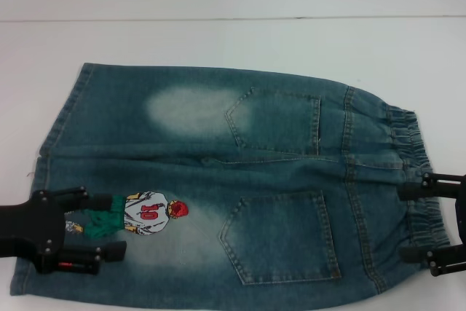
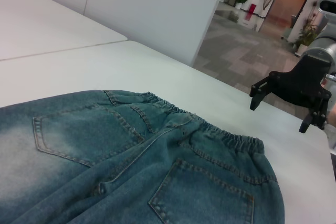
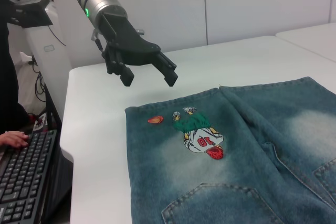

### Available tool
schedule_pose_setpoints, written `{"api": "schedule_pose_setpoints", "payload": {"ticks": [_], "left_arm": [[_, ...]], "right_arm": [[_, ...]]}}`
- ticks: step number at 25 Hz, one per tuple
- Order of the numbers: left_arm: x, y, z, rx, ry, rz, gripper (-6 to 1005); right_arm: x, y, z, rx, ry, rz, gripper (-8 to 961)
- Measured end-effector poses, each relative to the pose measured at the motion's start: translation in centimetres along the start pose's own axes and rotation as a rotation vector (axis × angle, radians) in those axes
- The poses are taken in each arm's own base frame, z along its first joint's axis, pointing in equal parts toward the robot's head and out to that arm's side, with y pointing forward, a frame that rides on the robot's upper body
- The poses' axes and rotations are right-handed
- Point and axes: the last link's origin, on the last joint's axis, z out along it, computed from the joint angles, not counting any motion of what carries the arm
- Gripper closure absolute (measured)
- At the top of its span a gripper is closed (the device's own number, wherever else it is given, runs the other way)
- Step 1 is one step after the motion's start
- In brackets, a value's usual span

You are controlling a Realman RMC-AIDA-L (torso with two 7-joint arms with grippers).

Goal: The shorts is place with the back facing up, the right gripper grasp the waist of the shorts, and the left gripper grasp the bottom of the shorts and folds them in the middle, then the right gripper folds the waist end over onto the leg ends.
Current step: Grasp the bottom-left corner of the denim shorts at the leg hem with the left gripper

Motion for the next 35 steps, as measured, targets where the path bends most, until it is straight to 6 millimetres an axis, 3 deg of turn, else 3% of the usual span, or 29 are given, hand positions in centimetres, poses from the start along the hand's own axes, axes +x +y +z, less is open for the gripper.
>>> {"api": "schedule_pose_setpoints", "payload": {"ticks": [18,27,35], "left_arm": [[0.3,-0.2,-0.1,0.007,-0.016,-0.006,50],[2.0,-0.6,-1.0,0.057,-0.130,-0.182,50],[4.1,-1.3,-0.9,0.122,-0.363,-0.395,51]], "right_arm": [[0.0,-0.1,0.5,0.005,-0.004,0.005,25],[0.0,-0.4,0.2,0.027,0.006,0.000,26],[-0.1,-1.5,0.0,0.072,0.038,-0.025,26]]}}
